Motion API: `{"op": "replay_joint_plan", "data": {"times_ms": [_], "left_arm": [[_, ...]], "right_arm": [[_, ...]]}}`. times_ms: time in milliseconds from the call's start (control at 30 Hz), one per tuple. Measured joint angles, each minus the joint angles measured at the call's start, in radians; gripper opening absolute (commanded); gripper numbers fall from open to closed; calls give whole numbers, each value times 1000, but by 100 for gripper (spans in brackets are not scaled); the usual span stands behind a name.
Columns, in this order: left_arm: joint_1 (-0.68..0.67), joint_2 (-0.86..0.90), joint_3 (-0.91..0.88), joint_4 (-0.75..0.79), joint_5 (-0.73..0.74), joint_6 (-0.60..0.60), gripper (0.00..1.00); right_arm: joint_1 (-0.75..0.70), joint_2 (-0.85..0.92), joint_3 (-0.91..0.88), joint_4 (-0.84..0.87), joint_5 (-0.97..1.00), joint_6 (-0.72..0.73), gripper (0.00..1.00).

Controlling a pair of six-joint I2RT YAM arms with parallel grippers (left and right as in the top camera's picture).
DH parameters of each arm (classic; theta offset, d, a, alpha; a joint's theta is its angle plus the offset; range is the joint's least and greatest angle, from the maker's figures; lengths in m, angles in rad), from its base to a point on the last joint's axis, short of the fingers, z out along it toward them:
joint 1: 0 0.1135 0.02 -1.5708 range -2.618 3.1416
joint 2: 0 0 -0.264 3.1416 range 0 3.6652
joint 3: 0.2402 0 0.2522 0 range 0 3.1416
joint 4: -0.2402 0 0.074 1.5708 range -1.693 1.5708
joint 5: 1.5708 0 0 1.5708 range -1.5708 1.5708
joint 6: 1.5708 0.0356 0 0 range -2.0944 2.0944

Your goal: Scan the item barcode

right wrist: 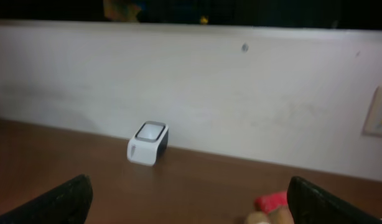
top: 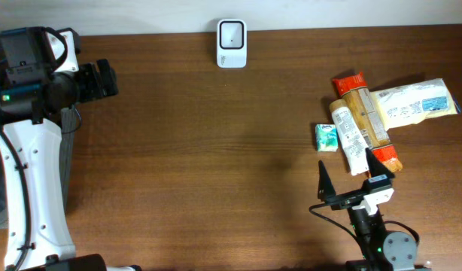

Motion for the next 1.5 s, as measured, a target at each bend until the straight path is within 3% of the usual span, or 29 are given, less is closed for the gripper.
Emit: {"op": "replay_joint_plan", "data": {"times_ms": [133,167,767,833,867,967,1100,1267,1367,1500], "left_arm": [[0,0,0,-2,0,0,99],[0,0,0,-2,0,0,99],[-9,-54,-24,-25,-50,2,99],[-71,-200,-167,51,-118,11,99],[-114,-333,-319,163,-143,31,99],[-119,-674,-867,683,-89,111,99],[-123,-1077,-1401,1052,-43,169,99],[-123,-1431,-1683,1072,-62,210,99],[-123,-1549,-1719,937,-92,218,99],[-123,-1565,-1718,932,-114,220,99]], "right_arm": [[15,-34,-47,-99,7,0,98],[16,-34,-50,-212,11,0,99],[16,-34,-50,-211,10,0,99],[16,-36,-50,-210,10,0,99],[17,-37,-50,-211,10,0,99],[18,-37,-49,-209,10,0,99],[19,-37,-49,-211,11,0,99],[19,-37,-49,-211,11,0,99],[19,-38,-49,-211,10,0,99],[19,-38,-49,-211,10,0,99]]}}
